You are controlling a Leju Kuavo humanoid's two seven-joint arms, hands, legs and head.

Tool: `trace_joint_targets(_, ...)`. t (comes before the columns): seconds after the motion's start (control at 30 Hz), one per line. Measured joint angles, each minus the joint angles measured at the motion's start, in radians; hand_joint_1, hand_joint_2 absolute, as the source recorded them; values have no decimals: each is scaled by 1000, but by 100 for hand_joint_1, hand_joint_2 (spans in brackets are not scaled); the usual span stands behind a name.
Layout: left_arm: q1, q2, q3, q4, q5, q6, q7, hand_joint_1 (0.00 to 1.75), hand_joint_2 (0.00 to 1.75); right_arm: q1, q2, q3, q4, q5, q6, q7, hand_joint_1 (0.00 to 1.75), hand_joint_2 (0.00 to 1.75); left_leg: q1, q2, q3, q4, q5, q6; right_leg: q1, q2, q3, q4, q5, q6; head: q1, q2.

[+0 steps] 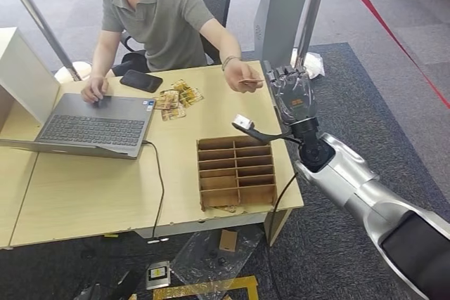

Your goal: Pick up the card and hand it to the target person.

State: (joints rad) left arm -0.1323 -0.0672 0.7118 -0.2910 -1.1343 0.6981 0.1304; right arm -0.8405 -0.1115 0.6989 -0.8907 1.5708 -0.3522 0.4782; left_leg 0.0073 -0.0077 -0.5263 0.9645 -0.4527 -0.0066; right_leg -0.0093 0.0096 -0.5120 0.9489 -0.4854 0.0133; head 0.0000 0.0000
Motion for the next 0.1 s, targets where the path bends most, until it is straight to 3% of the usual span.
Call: trace_joint_targets(0.1, 9, 3, 10, -4, 5, 0, -7, 0, 175, 14, 6, -6, -57, 0, 68, -7, 0, 175, 0, 1, 0, 0, 0, 0, 0, 1, -1, 0, 0, 0, 0, 0)
